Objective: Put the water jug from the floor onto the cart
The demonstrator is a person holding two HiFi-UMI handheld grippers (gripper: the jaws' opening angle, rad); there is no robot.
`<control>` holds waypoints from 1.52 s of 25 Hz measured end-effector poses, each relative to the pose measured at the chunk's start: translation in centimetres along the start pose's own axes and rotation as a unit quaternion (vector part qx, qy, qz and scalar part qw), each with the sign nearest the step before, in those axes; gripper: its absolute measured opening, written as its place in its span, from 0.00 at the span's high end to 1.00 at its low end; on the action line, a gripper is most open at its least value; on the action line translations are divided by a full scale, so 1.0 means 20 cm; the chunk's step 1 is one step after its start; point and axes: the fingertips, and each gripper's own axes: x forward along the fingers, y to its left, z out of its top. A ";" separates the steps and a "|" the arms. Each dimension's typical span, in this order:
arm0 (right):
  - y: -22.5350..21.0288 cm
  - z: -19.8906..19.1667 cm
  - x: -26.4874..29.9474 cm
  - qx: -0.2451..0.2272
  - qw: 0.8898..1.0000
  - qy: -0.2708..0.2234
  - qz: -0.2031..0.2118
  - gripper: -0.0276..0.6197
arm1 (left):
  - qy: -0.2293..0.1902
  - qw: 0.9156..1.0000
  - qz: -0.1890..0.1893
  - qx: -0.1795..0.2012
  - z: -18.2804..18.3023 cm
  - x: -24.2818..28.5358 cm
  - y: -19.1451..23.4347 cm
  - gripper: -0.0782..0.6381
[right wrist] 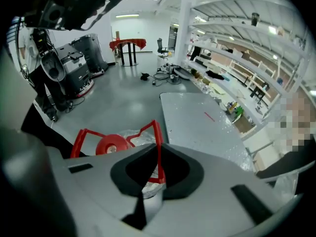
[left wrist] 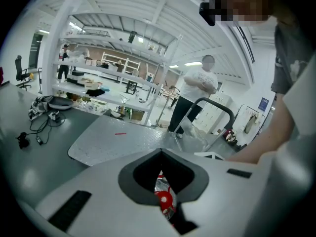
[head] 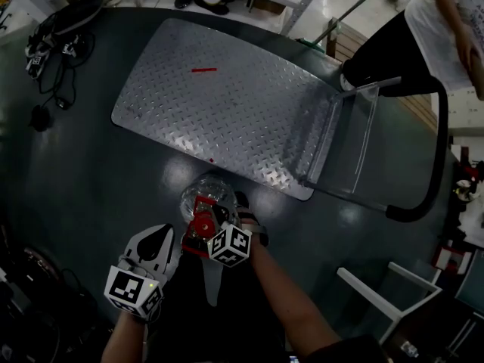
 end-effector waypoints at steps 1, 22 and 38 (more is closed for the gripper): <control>0.02 0.00 -0.01 0.005 1.000 -0.003 0.004 0.94 | 0.001 1.000 0.000 0.000 0.00 0.00 0.00 0.88; 0.20 0.17 -0.34 0.068 0.992 -0.079 0.071 0.96 | -0.005 1.000 0.009 -0.006 -0.02 -0.03 0.02 0.88; -0.34 0.59 -1.08 0.163 0.959 -0.218 0.079 0.97 | -0.056 0.997 0.053 -0.003 0.47 -0.11 0.03 0.88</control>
